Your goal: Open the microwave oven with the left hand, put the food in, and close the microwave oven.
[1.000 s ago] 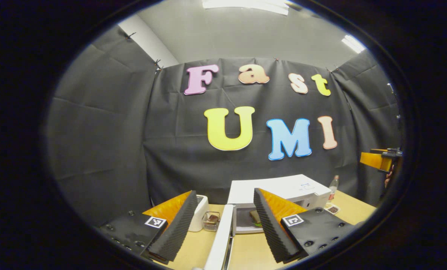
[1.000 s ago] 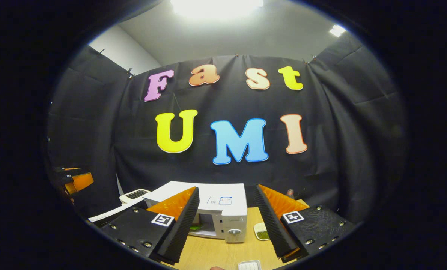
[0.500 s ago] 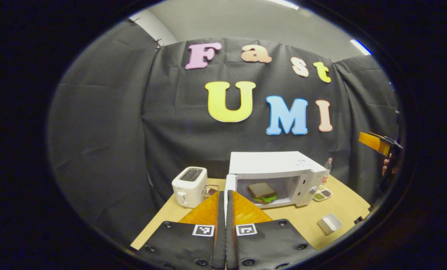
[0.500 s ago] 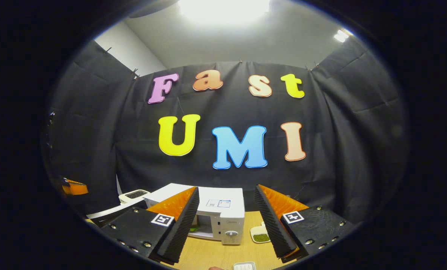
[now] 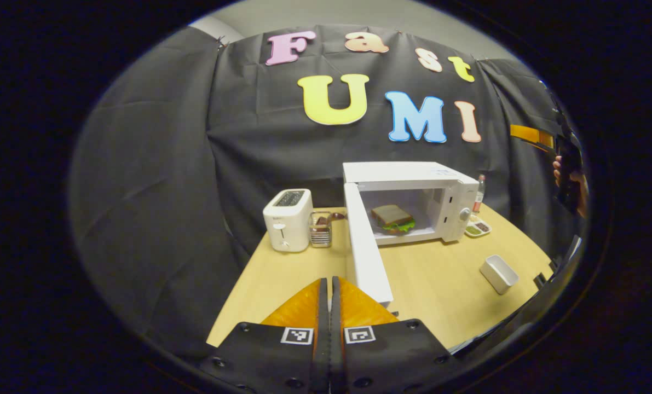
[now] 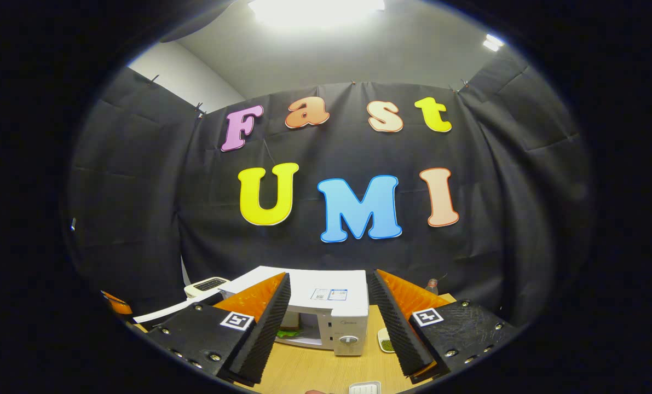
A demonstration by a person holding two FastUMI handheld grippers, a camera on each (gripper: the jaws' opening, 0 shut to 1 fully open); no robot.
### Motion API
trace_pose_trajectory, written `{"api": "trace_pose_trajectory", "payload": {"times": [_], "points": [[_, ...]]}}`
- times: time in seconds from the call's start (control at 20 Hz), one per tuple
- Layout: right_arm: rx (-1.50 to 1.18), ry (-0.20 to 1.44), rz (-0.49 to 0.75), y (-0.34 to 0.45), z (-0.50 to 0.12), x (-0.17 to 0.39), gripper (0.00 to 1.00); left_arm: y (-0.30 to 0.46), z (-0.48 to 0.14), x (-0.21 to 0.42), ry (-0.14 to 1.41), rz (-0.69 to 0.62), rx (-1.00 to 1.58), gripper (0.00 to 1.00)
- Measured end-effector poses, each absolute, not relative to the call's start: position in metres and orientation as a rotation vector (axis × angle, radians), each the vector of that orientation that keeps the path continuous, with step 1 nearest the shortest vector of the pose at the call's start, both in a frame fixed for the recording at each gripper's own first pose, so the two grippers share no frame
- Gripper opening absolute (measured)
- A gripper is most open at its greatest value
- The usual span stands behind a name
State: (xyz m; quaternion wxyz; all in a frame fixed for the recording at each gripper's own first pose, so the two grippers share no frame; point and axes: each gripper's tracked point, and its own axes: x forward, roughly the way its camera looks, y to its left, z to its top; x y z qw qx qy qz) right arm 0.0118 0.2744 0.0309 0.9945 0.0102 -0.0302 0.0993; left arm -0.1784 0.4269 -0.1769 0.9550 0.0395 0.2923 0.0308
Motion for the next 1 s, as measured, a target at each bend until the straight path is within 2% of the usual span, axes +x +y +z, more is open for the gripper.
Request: {"api": "trace_pose_trajectory", "payload": {"times": [0.2,0.3,0.35,0.45,0.5,0.7,1.0], "points": [[-0.007,-0.071,0.232,0.278,0.036,0.016,0.90,0.415,-0.192,-0.188,0.626,0.051,0.083,0.10],[-0.016,-0.076,0.250,0.282,0.038,0.018,0.89,0.404,-0.192,-0.188,0.622,0.039,0.075,0.06],[-0.018,-0.078,0.256,0.282,0.039,0.018,0.89,0.398,-0.193,-0.186,0.625,0.036,0.074,0.10],[-0.026,-0.088,0.264,0.282,0.044,0.022,0.89,0.383,-0.193,-0.179,0.625,0.020,0.072,0.10],[-0.034,-0.092,0.267,0.282,0.046,0.025,0.89,0.372,-0.192,-0.176,0.625,0.001,0.065,0.07],[-0.047,-0.109,0.282,0.281,0.053,0.034,0.89,0.322,-0.192,-0.161,0.620,-0.100,0.061,0.07],[-0.045,-0.100,0.228,0.259,0.054,0.039,0.90,0.263,-0.205,-0.143,0.652,-0.246,0.022,0.07]]}}
